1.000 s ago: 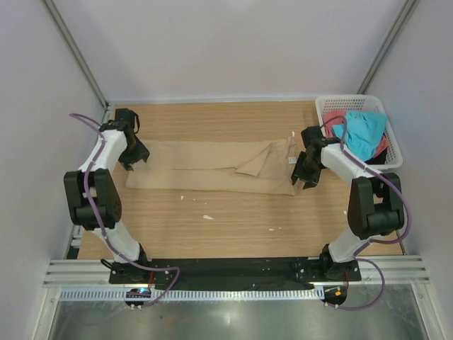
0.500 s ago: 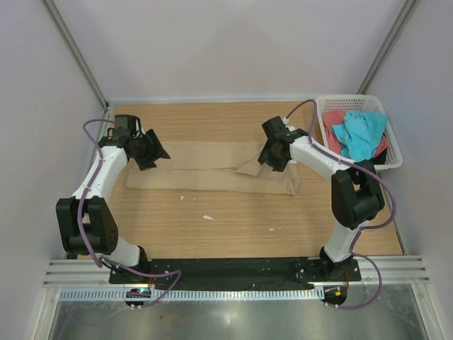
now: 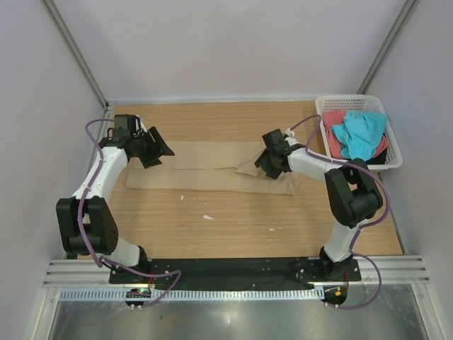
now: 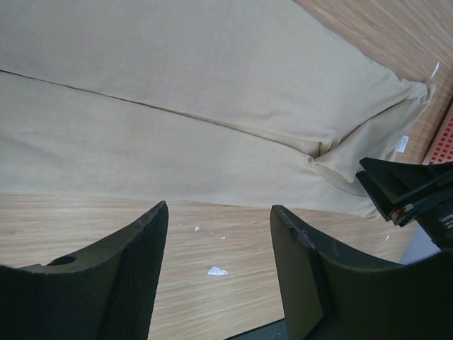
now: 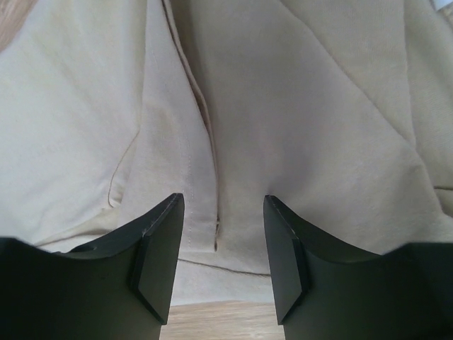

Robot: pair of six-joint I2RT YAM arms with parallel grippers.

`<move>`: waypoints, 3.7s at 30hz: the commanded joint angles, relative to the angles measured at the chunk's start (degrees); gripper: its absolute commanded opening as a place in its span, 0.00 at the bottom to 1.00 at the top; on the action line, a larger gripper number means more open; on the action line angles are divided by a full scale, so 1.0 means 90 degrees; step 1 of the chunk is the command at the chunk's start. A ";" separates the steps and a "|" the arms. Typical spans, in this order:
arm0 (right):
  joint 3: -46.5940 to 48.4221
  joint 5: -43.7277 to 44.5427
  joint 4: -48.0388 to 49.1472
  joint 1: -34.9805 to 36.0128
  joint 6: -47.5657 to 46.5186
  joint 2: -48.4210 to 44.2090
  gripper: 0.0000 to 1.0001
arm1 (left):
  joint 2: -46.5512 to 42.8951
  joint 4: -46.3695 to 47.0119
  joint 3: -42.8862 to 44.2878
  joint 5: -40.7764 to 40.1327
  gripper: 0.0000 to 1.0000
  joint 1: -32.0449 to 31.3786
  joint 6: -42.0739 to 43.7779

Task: Fold and stack the t-shirts
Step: Fold the tshirt

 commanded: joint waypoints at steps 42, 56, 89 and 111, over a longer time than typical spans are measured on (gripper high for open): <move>0.2585 -0.0323 0.0118 0.0514 -0.1728 0.0846 0.37 | -0.0256 0.0407 -0.0183 0.0110 0.62 0.0011 -0.0068; 0.0312 -0.0272 0.0574 0.0543 0.0137 -0.0171 0.52 | -0.0266 -0.0266 0.0383 -0.0797 0.60 -0.1014 0.0606; -0.0149 0.0285 0.1210 0.0690 0.1124 0.0054 0.52 | -0.0100 -0.0315 0.0285 -0.0983 0.57 -0.1014 0.0587; -0.0002 0.0558 0.1209 0.0729 0.1164 0.0259 0.46 | -0.0090 -0.0354 0.0344 -0.1061 0.57 -0.1004 0.0587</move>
